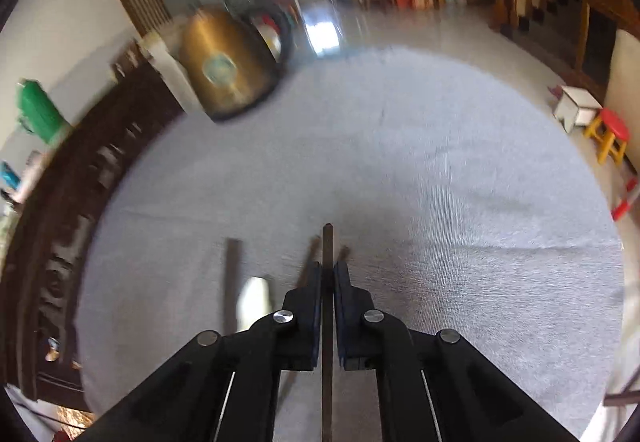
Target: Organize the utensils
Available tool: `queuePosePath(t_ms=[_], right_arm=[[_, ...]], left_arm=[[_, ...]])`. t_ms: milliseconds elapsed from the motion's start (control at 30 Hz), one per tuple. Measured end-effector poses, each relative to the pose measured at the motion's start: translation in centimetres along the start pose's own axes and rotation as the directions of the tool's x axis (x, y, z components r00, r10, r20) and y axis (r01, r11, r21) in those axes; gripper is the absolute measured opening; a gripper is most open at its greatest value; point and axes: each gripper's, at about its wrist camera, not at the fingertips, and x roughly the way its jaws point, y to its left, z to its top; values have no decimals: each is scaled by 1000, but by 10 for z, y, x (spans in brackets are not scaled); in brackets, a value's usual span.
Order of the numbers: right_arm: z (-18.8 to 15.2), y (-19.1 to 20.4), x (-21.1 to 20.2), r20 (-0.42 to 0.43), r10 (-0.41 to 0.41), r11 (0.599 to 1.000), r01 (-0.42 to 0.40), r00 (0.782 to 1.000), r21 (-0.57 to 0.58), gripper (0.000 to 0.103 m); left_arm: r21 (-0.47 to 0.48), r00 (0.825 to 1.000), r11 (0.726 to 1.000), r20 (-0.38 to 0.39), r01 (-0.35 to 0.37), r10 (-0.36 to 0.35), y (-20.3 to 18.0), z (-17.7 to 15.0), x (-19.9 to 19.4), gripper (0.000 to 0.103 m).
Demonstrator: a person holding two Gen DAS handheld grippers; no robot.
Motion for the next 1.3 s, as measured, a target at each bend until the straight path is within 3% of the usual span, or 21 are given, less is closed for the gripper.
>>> queuePosePath(t_ms=[67,167,300,400,500,633,700,767,833,1067,1300], right_arm=[[-4,8,-26,85,30,1000,-29,996,-9,6],[-17,21,-74,242,56,998,-49,969,-37,6],[-36,43,-133,433,83,996,-56,898,-75,6],[-52,55,-170,532,138,990,-106,836,-89,6],[-62,67,-199,604,197,980,-176,772,-95,7],[-76,83,-216,692,208,977,-183,692,-111,7],[-82,93,-220,714,197,979,-167,672,-114,7],[-84,101,-213,717,193,981,-155,670,-118,7],[-89,112,-213,706,190,982,-141,682,-128,7],[-114,108,-201,641,167,986,-116,749,-120,7],[-138,89,-197,583,169,986,-131,795,-107,7]], left_arm=[[-9,1000,1000,31,-1,1,-1,4,-12,5],[-13,997,1000,81,3,-2,-7,8,-29,5],[-10,990,1000,139,23,-22,-18,12,-49,5],[-4,984,999,171,47,-45,-28,11,-60,5],[-11,977,997,203,73,-70,-35,8,-67,5],[-10,969,998,242,54,-50,-43,-1,-71,5],[-1,968,999,248,40,-38,-47,-7,-69,5],[1,969,1000,246,23,-23,-48,-14,-64,5],[1,973,1000,231,10,-10,-49,-19,-58,5],[-28,987,999,159,-33,37,-36,-40,-36,5],[-43,994,999,100,-30,34,-29,-53,-27,5]])
